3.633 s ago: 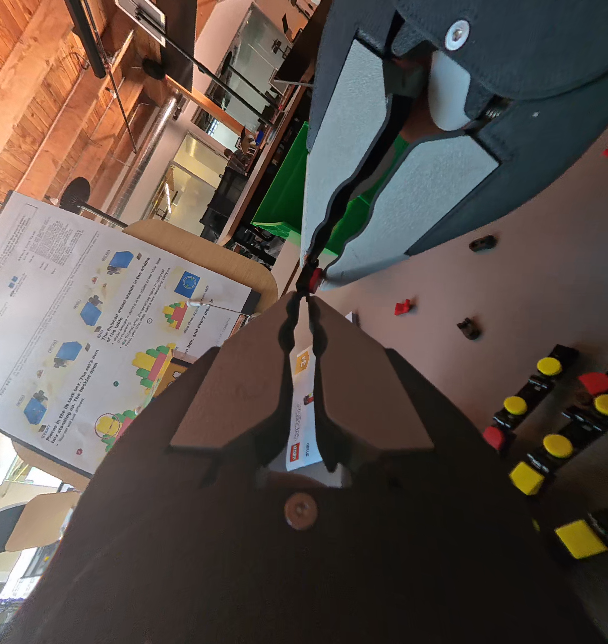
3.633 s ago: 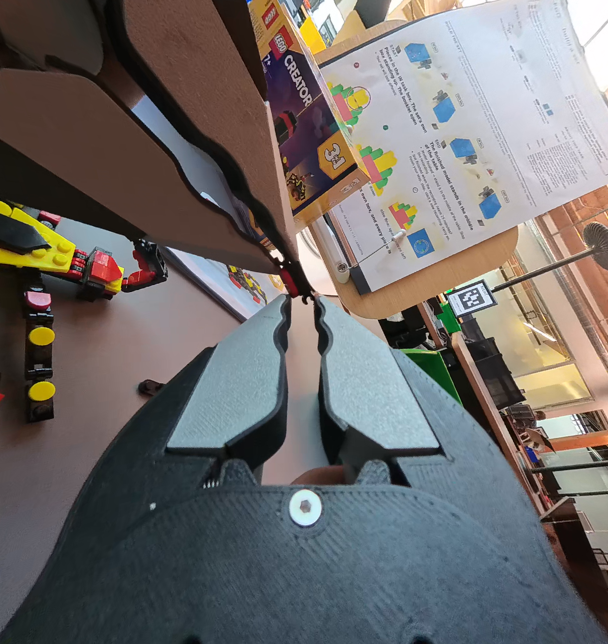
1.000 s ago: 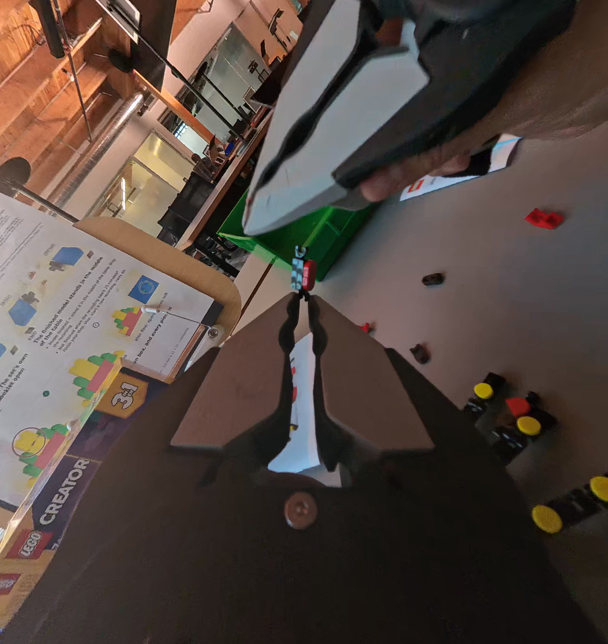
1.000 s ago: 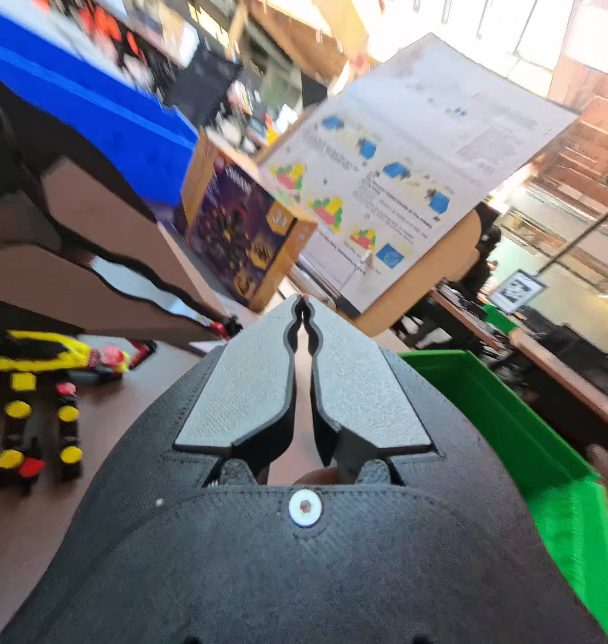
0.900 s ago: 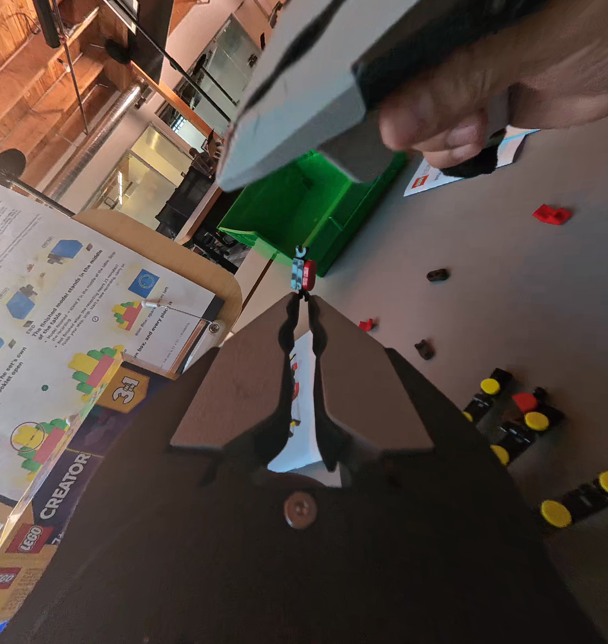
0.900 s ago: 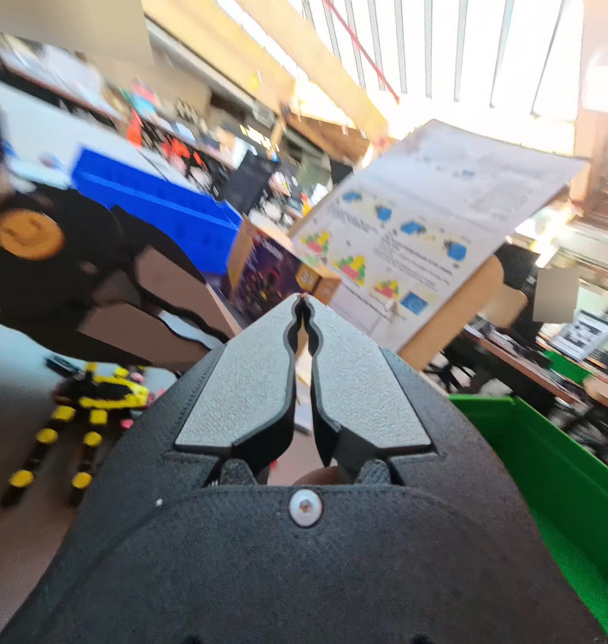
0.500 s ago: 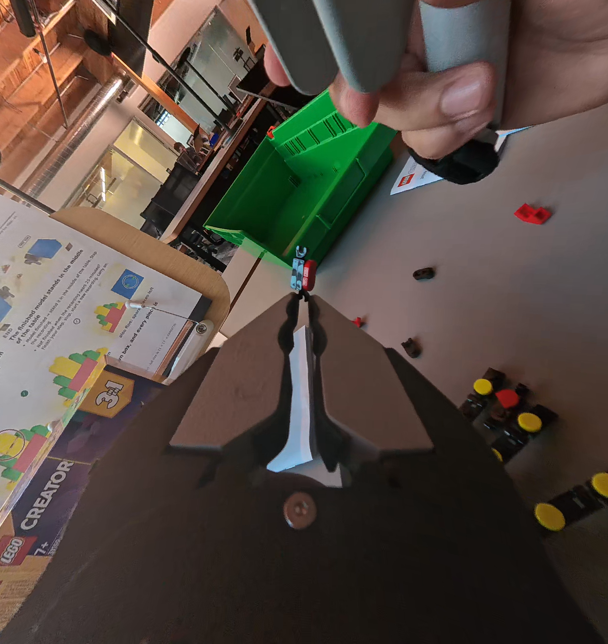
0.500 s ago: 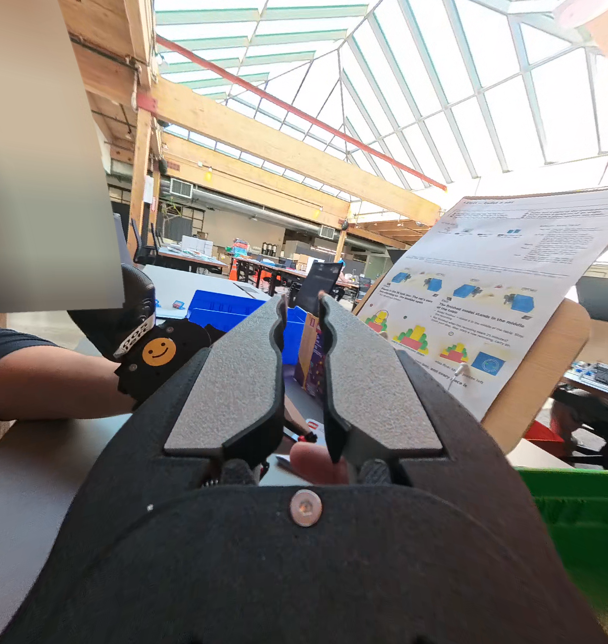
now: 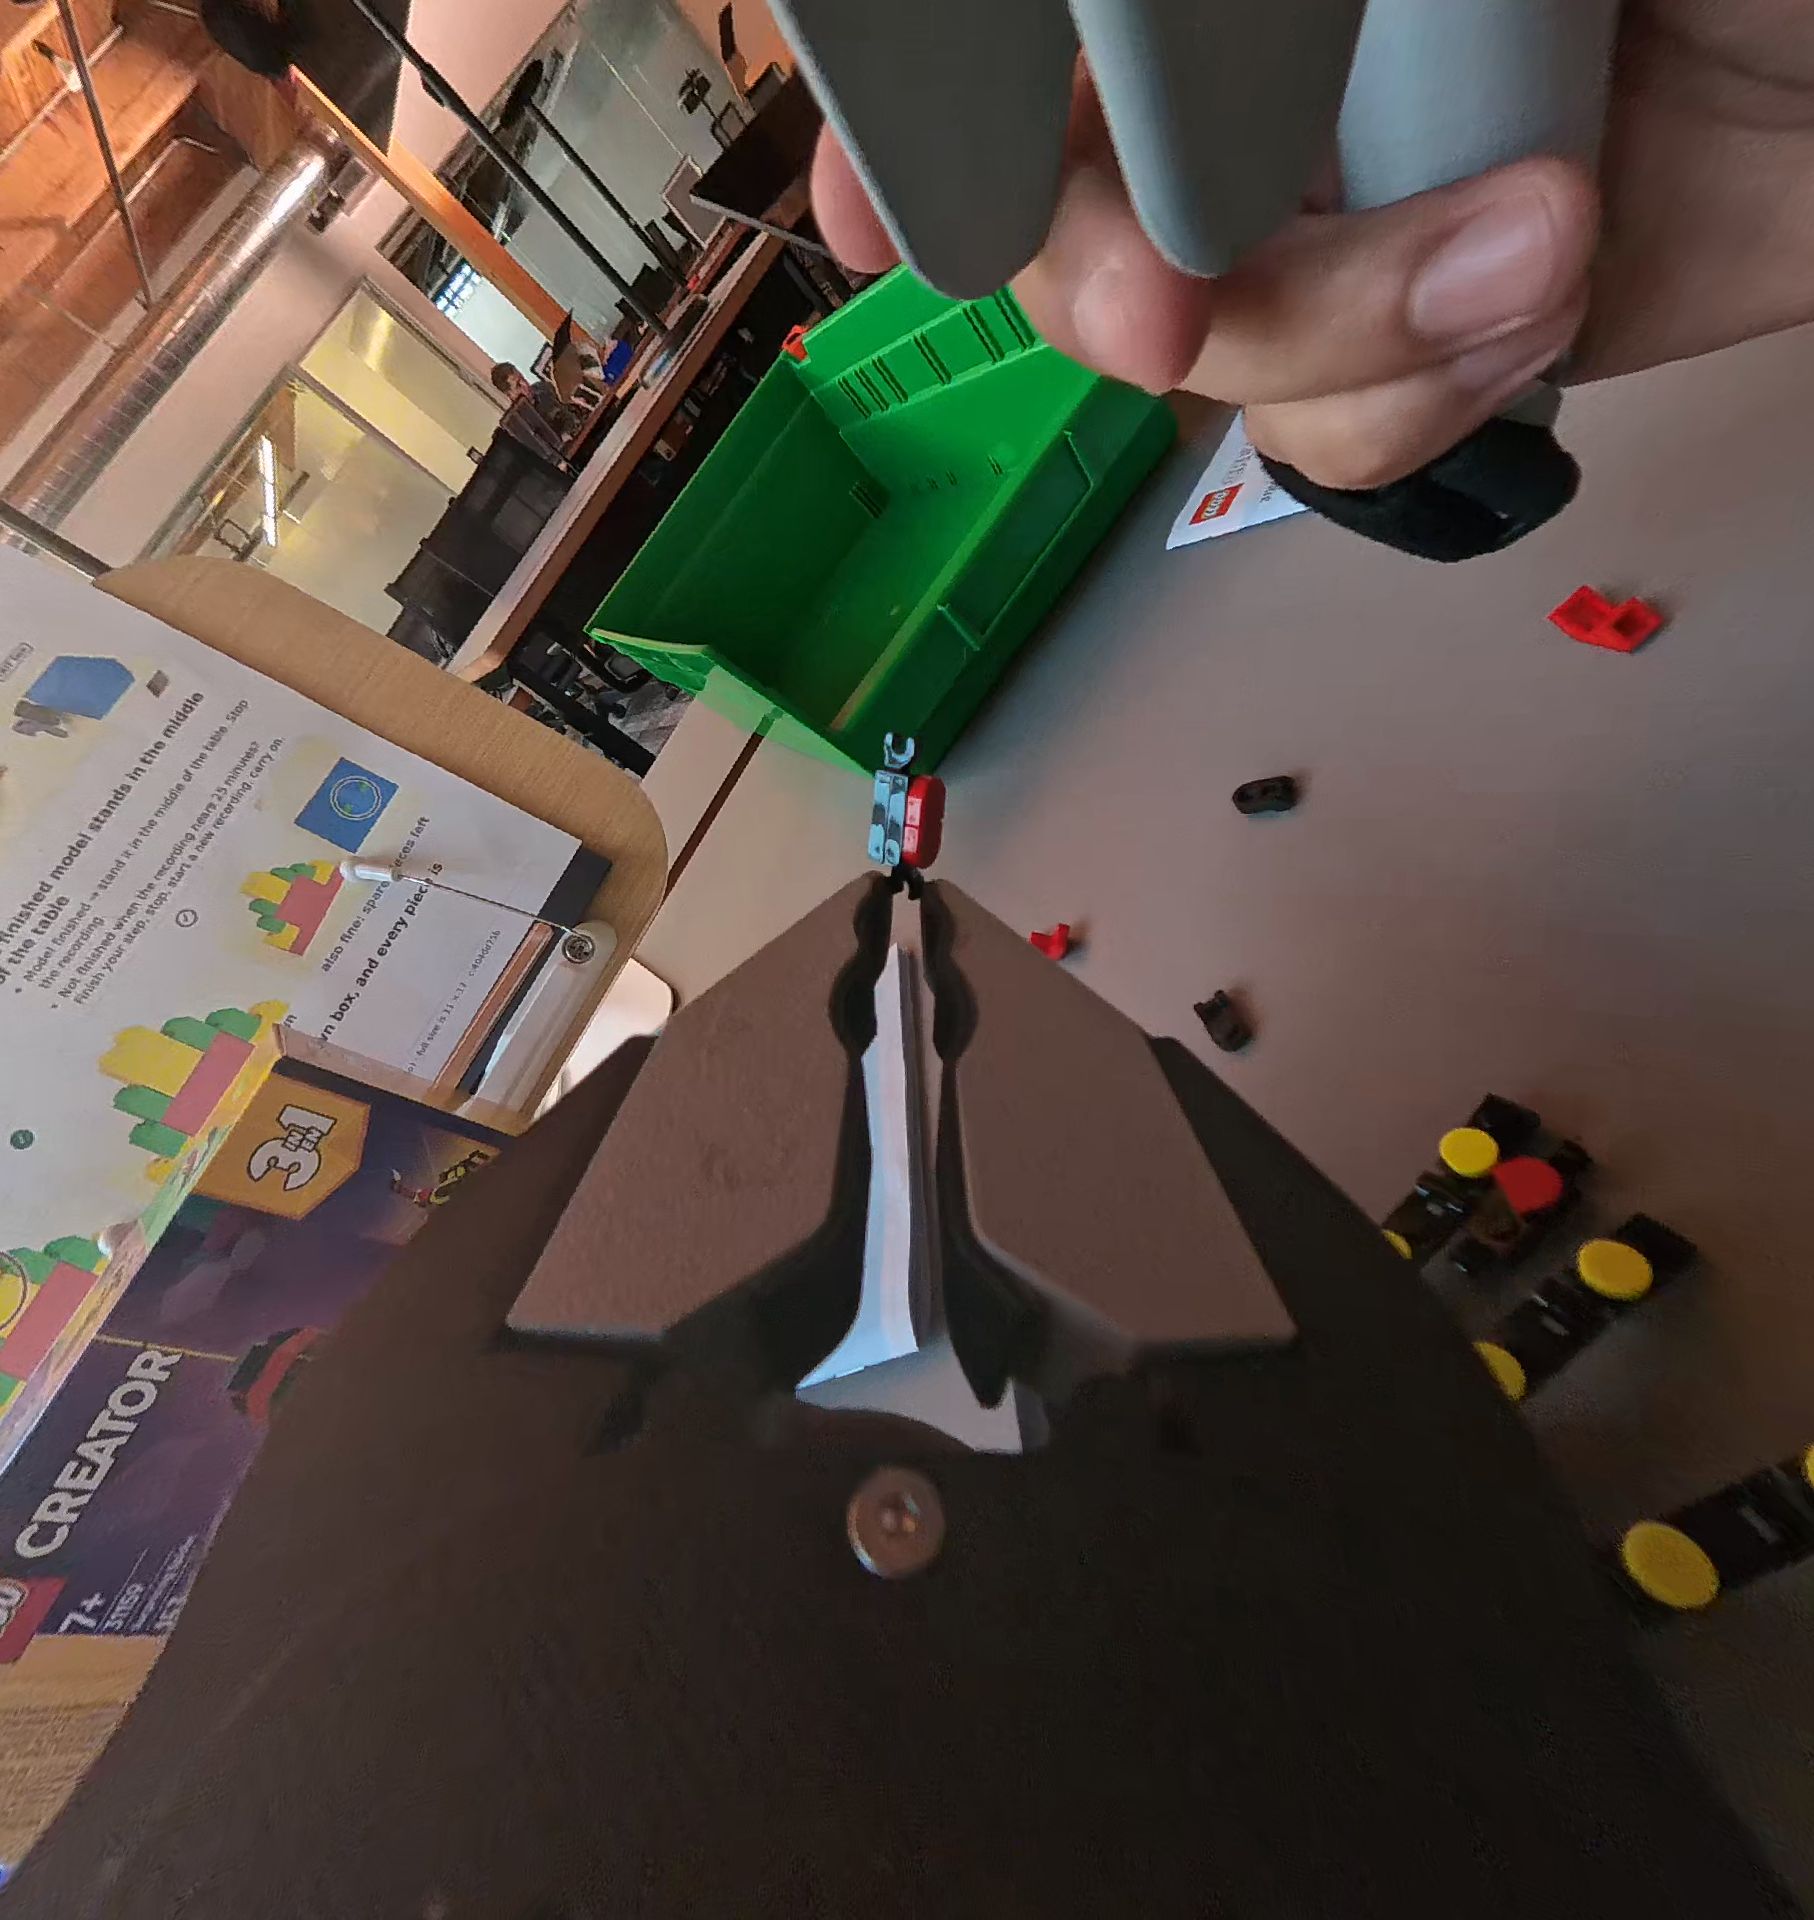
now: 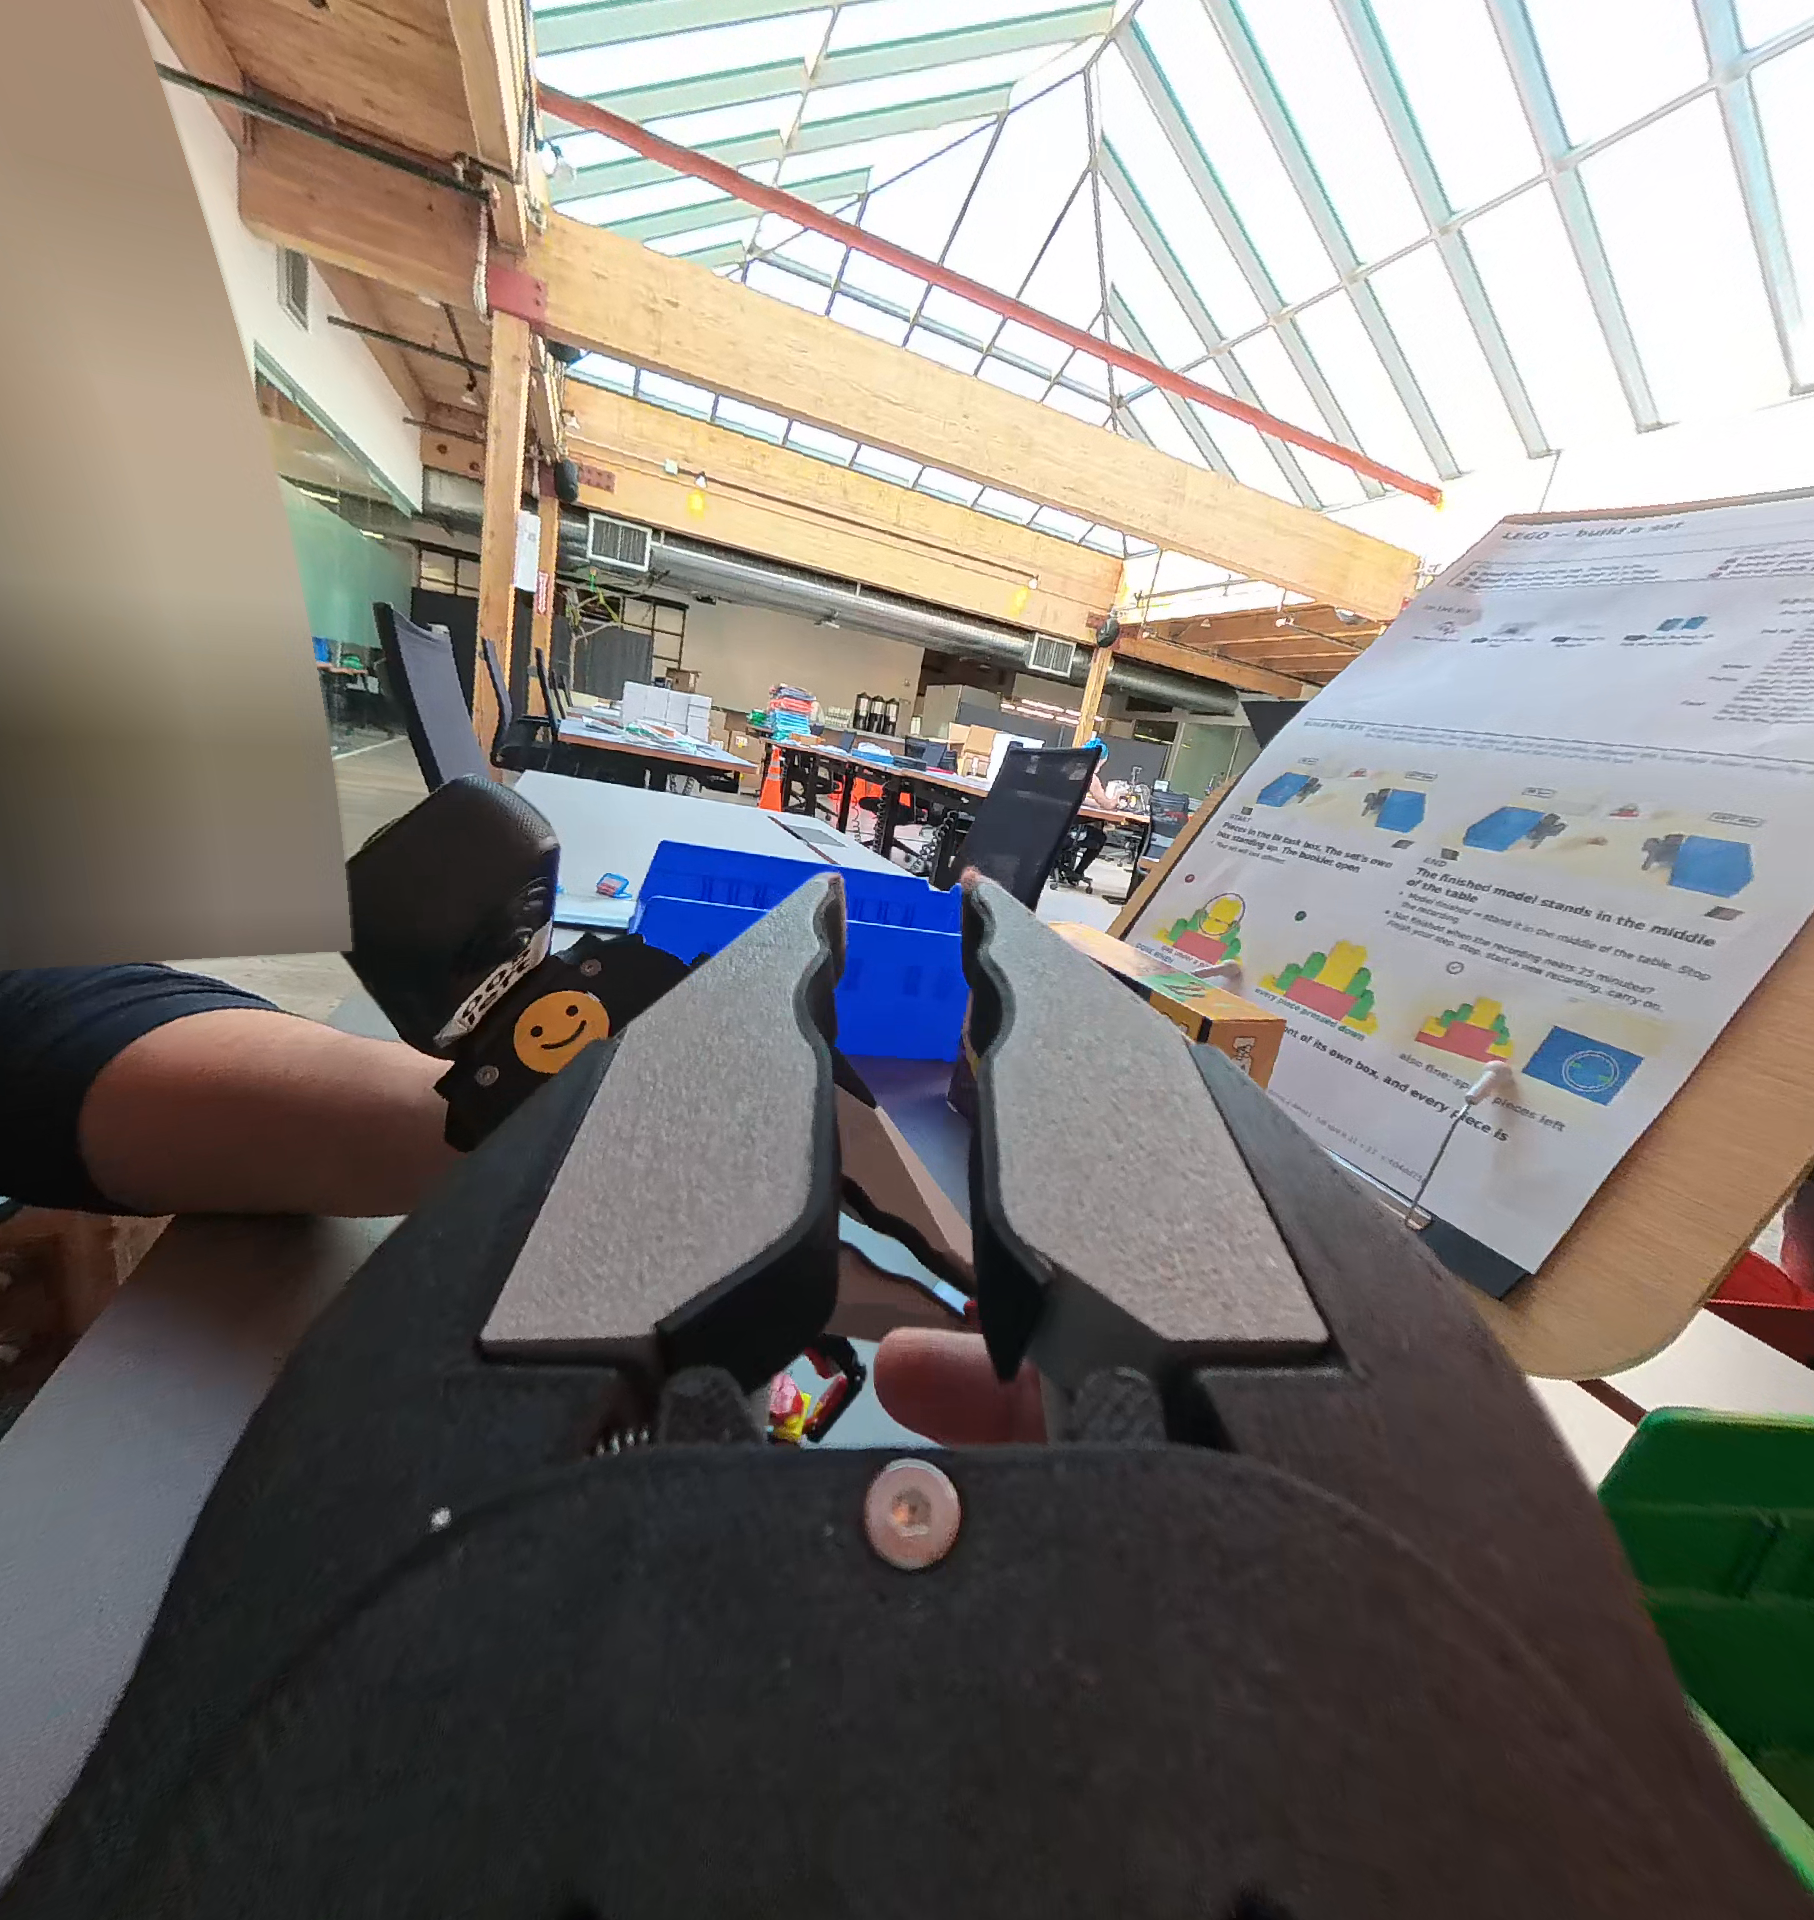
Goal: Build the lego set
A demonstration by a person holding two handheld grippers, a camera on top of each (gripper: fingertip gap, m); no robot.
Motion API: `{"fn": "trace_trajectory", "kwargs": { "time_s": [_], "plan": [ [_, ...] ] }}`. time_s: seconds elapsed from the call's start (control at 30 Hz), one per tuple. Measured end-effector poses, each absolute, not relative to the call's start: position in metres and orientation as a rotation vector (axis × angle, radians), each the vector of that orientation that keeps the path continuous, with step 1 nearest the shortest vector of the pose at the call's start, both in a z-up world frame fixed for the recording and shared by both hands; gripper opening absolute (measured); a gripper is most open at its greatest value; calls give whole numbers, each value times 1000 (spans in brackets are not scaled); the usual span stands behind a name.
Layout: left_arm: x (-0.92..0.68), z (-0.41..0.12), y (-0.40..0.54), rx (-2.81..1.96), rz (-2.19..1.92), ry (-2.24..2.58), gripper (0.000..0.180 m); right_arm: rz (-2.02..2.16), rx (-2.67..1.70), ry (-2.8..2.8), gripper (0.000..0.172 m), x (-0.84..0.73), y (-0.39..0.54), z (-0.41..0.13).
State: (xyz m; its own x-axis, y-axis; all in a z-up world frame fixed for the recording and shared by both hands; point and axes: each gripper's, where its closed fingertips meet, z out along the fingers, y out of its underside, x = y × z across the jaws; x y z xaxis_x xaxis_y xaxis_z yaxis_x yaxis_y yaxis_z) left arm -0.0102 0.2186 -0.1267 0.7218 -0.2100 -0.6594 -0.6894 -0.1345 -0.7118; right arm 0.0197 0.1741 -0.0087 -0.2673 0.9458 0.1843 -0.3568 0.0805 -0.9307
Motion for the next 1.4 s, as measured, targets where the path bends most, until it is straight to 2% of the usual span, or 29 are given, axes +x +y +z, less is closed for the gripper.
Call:
{"fn": "trace_trajectory", "kwargs": {
  "time_s": [0.03,0.27,0.93,1.2,1.4],
  "plan": [
    [-11,-126,219,-1694,478,715,3,1453,-699,-1207,19,19,176,-9],
    [-28,-119,222,-1714,383,569,3,1359,-834,-1111,12,16,215,-16],
    [-56,-126,229,-1798,347,417,4,1071,-997,-1242,14,-2,245,-67],
    [-59,-138,231,-1877,174,323,11,683,-1084,-1391,14,-16,265,-112],
    [-70,-129,230,-1852,142,255,11,684,-1101,-1419,20,-17,263,-116]
  ]
}}
